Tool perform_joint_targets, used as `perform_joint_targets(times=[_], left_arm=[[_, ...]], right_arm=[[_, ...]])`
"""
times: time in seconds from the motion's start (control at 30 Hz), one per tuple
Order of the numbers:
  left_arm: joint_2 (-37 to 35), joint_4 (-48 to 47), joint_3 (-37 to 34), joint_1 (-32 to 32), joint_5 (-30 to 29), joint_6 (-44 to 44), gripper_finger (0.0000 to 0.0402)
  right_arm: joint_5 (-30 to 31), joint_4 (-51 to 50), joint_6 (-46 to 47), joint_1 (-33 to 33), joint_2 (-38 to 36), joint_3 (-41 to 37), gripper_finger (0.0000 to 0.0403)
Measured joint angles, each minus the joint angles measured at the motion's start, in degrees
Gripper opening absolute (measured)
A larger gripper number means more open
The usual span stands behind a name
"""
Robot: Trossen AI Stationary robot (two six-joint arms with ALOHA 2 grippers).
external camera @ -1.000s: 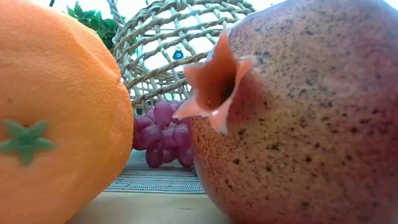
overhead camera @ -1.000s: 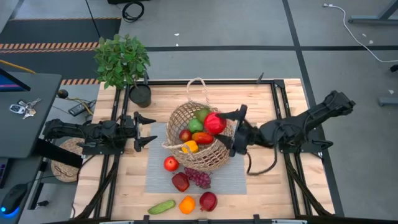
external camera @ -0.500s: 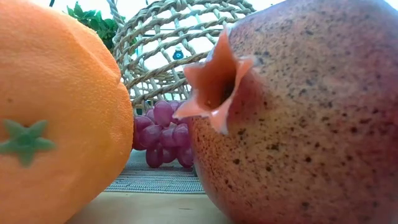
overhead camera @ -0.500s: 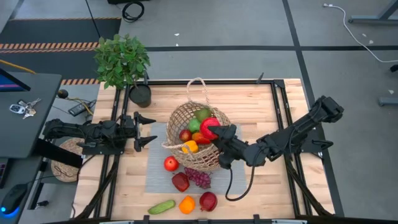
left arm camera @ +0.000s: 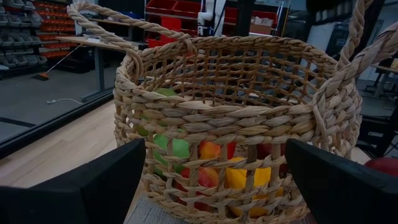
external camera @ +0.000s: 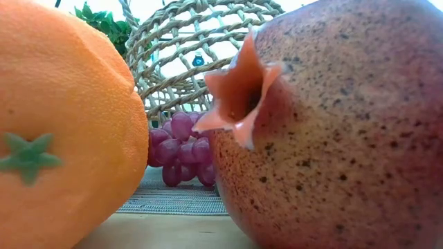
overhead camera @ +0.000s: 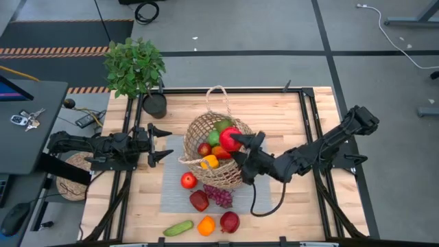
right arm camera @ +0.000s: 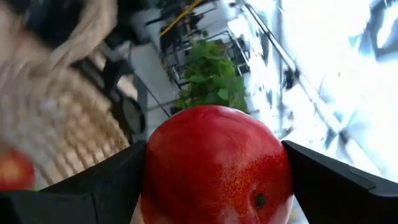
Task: Build produce basket
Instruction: Put the red apple into the basket
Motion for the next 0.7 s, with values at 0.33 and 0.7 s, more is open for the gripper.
perform_joint_targets(times=[0.33,0.7], left_arm=[[0.0,0.0,0.0,0.0,0.0,0.0,0.0392],[0.0,0.0,0.0,0.0,0.0,0.0,0.0392]], right_arm=[[-1.7,-2.5,38.4,-11.3,-0.7,0.0,0.0362],[-24.5,-15.3,79.8,-20.4,-1.2,0.0,0.0362]])
